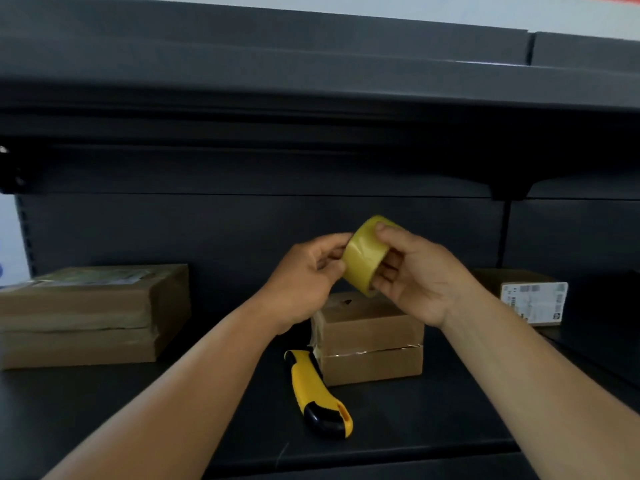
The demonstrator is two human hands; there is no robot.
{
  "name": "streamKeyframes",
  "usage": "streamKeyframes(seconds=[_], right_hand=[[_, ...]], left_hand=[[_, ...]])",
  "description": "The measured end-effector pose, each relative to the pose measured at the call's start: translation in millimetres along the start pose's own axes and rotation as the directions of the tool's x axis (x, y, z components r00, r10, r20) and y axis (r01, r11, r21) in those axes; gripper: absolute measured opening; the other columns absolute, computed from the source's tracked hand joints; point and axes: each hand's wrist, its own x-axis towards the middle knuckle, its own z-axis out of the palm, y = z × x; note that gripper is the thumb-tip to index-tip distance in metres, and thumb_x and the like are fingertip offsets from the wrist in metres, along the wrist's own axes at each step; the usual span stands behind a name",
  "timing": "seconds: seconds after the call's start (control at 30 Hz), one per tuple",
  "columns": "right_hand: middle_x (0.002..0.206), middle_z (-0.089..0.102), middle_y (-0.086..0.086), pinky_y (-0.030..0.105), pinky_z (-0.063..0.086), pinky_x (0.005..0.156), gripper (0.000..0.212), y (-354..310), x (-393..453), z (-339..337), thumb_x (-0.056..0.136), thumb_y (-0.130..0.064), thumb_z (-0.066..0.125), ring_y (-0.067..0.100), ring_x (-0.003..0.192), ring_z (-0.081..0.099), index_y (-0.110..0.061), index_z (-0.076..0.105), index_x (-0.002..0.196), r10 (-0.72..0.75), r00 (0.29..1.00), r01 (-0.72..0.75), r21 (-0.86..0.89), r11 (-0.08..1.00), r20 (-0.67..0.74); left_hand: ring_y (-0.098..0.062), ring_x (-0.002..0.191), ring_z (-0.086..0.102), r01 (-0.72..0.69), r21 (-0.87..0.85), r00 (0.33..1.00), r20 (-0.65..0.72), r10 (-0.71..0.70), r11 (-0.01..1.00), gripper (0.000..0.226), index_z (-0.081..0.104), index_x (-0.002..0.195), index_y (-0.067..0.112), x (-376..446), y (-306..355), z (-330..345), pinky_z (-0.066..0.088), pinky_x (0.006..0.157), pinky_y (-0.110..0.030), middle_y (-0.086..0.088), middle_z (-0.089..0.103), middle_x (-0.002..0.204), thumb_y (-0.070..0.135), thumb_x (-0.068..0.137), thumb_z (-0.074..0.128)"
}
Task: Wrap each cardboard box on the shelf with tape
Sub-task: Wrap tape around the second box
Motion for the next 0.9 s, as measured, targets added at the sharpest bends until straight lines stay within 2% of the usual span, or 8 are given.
streamKeyframes(seconds=[0.07,0.17,0.27,0.33,0.47,0.6,0.83,0.9], right_hand=[[0.100,0.067,0.010,0.031,0.052,0.075,0.015,2,1,0,0.092,-0.016,0.057,0.019,0.092,0.064,-0.011,0.058,0.106,-0.023,1.000,0.023,-0.023,0.999,0.005],[0.100,0.066,0.003,0.030,0.047,0.091,0.011,7,4,1,0.092,-0.013,0.056,0.014,0.094,0.062,-0.016,0.059,0.102,-0.115,0.993,0.115,-0.075,0.991,0.001],[0.100,0.069,-0.003,0.030,0.040,0.102,0.013,12,5,2,0.089,-0.014,0.060,0.012,0.101,0.061,-0.024,0.064,0.097,-0.201,0.979,0.201,-0.147,0.968,0.013],[0.101,0.070,-0.004,0.030,0.040,0.102,0.014,14,6,3,0.088,-0.017,0.062,0.013,0.105,0.061,-0.028,0.066,0.095,-0.241,0.971,0.237,-0.195,0.952,0.006],[0.100,0.070,-0.001,0.031,0.042,0.100,0.011,15,7,5,0.089,-0.015,0.060,0.015,0.103,0.062,-0.022,0.065,0.096,-0.243,0.970,0.239,-0.156,0.958,-0.006],[0.089,0.068,-0.002,0.029,0.044,0.097,0.006,15,6,7,0.091,-0.013,0.059,0.011,0.091,0.062,-0.018,0.063,0.091,-0.219,0.975,0.214,-0.088,0.973,-0.046],[0.088,0.067,0.000,0.027,0.047,0.091,0.005,17,7,6,0.091,-0.012,0.058,0.010,0.087,0.062,-0.014,0.061,0.093,-0.159,0.987,0.158,-0.039,0.987,-0.026],[0.092,0.067,0.002,0.029,0.047,0.093,0.006,17,8,5,0.091,-0.013,0.058,0.012,0.090,0.062,-0.014,0.061,0.096,-0.142,0.990,0.141,-0.039,0.989,-0.020]], left_hand=[[-0.008,0.101,0.060,-0.002,0.038,0.995,-0.095,0.005,0.999,0.031,0.058,0.117,0.028,2,-2,3,0.049,0.089,-0.018,0.005,0.063,0.107,0.008,0.094,0.056],[-0.009,0.091,0.061,0.079,0.030,0.963,-0.259,-0.069,0.996,0.023,0.059,0.111,0.022,4,-2,6,0.051,0.080,-0.019,0.003,0.061,0.099,0.017,0.090,0.063],[-0.010,0.086,0.065,0.147,-0.176,0.967,-0.181,-0.179,0.973,0.023,0.061,0.116,0.013,2,1,11,0.054,0.078,-0.020,-0.003,0.067,0.099,0.011,0.093,0.058],[-0.010,0.087,0.067,0.113,-0.246,0.972,-0.173,-0.159,0.963,0.026,0.060,0.114,0.022,0,4,14,0.055,0.081,-0.022,-0.001,0.068,0.095,0.009,0.092,0.060],[-0.010,0.088,0.067,0.022,-0.131,0.961,-0.270,-0.057,0.991,0.029,0.061,0.105,0.036,1,0,17,0.054,0.084,-0.029,0.003,0.069,0.093,0.014,0.087,0.067],[0.000,0.089,0.065,-0.047,-0.067,0.943,-0.333,0.022,0.997,0.023,0.067,0.097,0.033,0,-3,19,0.053,0.082,-0.020,0.012,0.070,0.094,0.014,0.086,0.069],[-0.006,0.083,0.064,0.022,-0.038,0.957,-0.288,-0.033,0.999,0.003,0.068,0.084,0.025,7,-5,14,0.055,0.079,-0.026,0.007,0.067,0.086,0.023,0.085,0.069],[-0.005,0.085,0.060,0.025,0.004,0.967,-0.255,-0.023,1.000,0.004,0.068,0.082,0.024,10,-6,10,0.050,0.079,-0.017,0.004,0.063,0.094,0.022,0.086,0.068]])
